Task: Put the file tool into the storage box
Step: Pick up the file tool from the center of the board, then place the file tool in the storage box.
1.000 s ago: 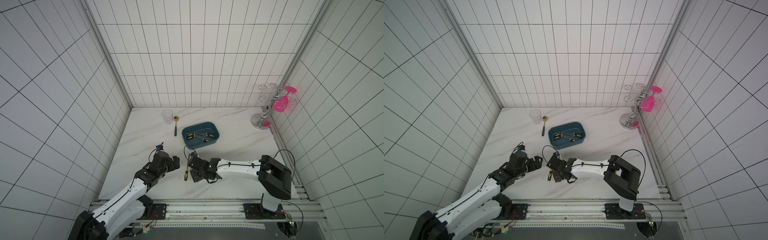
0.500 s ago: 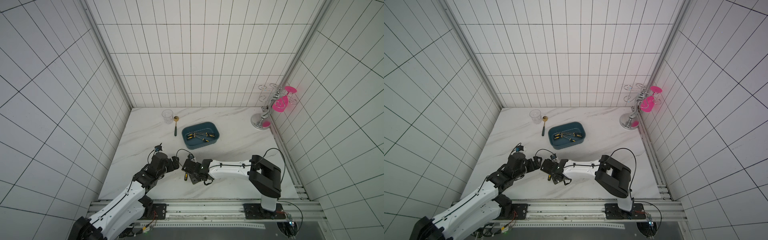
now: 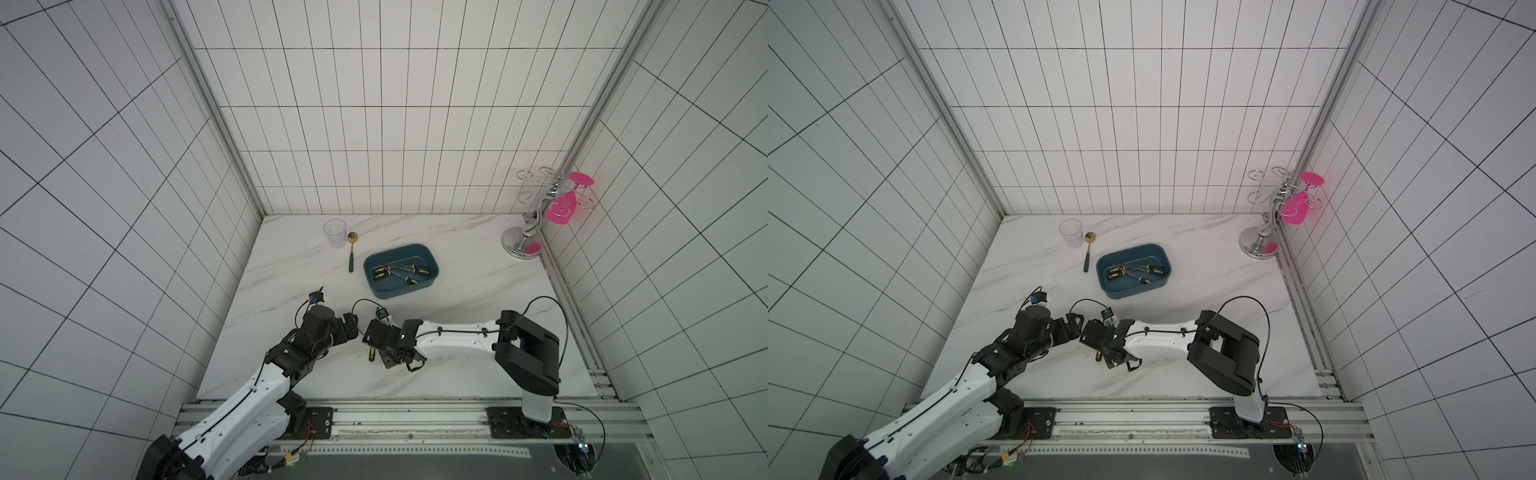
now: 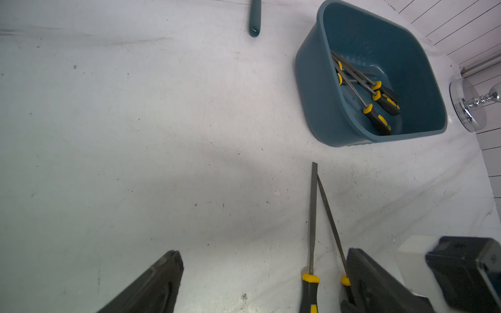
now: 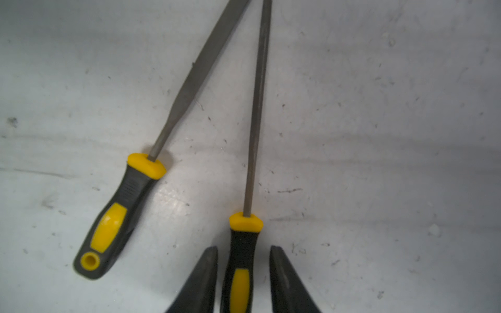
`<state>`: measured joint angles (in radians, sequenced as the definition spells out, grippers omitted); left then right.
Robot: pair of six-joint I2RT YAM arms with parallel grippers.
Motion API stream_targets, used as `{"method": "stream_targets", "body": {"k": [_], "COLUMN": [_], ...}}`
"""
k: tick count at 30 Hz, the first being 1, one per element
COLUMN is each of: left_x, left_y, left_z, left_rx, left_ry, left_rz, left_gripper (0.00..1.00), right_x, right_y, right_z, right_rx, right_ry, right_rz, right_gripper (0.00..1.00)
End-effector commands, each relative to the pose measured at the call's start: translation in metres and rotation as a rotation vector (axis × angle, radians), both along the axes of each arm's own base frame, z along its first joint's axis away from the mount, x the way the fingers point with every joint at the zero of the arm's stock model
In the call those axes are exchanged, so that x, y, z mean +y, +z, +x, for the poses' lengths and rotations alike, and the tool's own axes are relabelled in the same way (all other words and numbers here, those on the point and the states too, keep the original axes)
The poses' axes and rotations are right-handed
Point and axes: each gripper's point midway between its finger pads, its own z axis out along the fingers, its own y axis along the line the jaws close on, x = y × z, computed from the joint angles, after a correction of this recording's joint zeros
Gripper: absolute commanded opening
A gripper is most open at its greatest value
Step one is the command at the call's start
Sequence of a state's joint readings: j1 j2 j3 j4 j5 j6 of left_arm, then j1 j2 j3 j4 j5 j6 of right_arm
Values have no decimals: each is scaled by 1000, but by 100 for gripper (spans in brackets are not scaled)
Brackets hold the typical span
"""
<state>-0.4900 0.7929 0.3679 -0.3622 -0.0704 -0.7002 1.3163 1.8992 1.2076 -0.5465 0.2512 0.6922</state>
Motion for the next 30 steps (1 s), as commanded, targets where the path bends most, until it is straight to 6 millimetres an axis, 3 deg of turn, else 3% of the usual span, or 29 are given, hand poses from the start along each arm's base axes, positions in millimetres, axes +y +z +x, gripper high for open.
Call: {"method": "stream_targets", "body": {"k": [1,7,12,17,24,30], "left_x": [1,-1,-3,-4,-4,-6], "left_y": [0,-2,-3,-1,0,2], "left_z": [-1,-1,0,0,-1,1], "left_rx": [-7,-3,3,0,-3,-12], "left_ry": [5,-12,-16,-22,-23,-32], "left_rz": [-5,-5,-3,-6,-9,-12], "left_gripper": [98,98,98,98,98,98], "right_x": [-16,-29,-40,-63,-81,-84], "right_y": [-2,11,25,40,86,138], "right_z": [-1,4,7,13,16,19], "right_rx": [-23,-75,-115,-171,-231,-263], "right_ry": [-12,-25,4,49,198,360], "right_rz": [-39,-32,-36,-109,-20,181], "right_gripper": [26,14,11,7,10,14]}}
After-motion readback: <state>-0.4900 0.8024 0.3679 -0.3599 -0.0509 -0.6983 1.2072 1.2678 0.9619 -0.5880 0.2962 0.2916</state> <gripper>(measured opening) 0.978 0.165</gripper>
